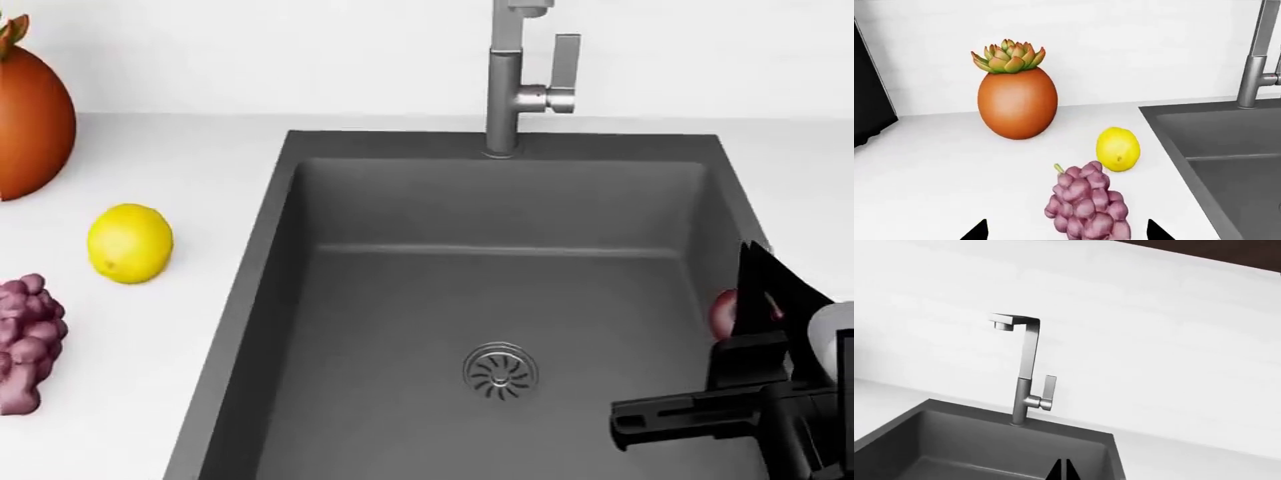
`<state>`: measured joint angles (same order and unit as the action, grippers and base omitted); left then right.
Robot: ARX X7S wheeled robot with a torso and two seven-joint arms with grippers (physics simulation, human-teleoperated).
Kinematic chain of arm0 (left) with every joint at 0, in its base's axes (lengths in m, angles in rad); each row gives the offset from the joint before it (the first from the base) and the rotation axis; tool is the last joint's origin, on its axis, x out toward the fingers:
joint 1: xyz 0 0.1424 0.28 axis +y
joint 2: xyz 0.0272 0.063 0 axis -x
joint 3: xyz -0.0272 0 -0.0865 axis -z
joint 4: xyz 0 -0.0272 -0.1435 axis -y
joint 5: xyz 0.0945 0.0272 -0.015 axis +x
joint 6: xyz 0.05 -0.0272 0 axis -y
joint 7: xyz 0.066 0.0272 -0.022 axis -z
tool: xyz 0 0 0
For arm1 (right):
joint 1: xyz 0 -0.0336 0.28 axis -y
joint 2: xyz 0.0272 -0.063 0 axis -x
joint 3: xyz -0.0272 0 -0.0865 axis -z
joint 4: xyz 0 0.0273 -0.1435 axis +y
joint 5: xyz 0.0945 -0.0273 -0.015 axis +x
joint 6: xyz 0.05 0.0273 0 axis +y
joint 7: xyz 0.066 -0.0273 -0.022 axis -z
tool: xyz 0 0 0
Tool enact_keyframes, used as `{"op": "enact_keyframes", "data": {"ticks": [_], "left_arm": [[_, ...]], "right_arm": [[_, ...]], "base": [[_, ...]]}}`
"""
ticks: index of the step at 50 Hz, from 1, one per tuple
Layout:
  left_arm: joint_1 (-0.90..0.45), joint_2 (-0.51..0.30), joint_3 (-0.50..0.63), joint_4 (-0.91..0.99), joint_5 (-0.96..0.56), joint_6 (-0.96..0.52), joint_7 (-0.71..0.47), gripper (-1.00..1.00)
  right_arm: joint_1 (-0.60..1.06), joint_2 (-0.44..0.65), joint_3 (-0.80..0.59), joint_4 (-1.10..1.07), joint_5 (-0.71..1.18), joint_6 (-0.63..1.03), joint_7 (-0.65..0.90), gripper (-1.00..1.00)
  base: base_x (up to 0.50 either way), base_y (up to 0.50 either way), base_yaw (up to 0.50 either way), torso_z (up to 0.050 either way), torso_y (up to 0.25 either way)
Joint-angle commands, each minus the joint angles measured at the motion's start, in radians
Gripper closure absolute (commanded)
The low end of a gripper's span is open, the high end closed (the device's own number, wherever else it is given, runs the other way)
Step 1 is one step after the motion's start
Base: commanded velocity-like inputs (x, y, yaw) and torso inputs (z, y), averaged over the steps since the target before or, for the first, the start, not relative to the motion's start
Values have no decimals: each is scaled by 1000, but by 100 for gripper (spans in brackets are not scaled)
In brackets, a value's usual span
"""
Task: There is a mixed pile of frozen fruits and vegetables on the counter. Locate all the frozen vegetables and place the items in a bowl on the counter. Take all the frozen fruits and defrost them in a running sink.
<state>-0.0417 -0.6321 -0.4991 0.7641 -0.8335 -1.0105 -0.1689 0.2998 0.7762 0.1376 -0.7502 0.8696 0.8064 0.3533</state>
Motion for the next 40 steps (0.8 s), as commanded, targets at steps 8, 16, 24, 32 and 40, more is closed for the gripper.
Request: {"op": "enact_keyframes", "data": {"ticks": [8, 16, 24, 32, 40], "left_arm": [[6, 7, -39, 19, -11, 6, 18, -100], [18, 10, -55, 35, -24, -2, 7, -100], [2, 7, -45, 37, -35, -13, -6, -100], [56, 8, -86, 45, -36, 9, 23, -100], [31, 17, -55, 36, -27, 8, 0, -100]], "right_arm": [[25, -20, 1, 19, -8, 13, -28, 100], [144, -35, -66, 75, 64, 109, -10, 100], [317, -142, -259, 293, 30, 180, -49, 100], [362, -277, -434, 591, -120, 110, -88, 100], [421, -382, -537, 886, -236, 30, -118, 100]], "base": [[494, 195, 0, 0, 1], [0, 0, 0, 0, 1], [0, 0, 0, 0, 0], [0, 0, 0, 0, 0], [0, 0, 0, 0, 0]]}}
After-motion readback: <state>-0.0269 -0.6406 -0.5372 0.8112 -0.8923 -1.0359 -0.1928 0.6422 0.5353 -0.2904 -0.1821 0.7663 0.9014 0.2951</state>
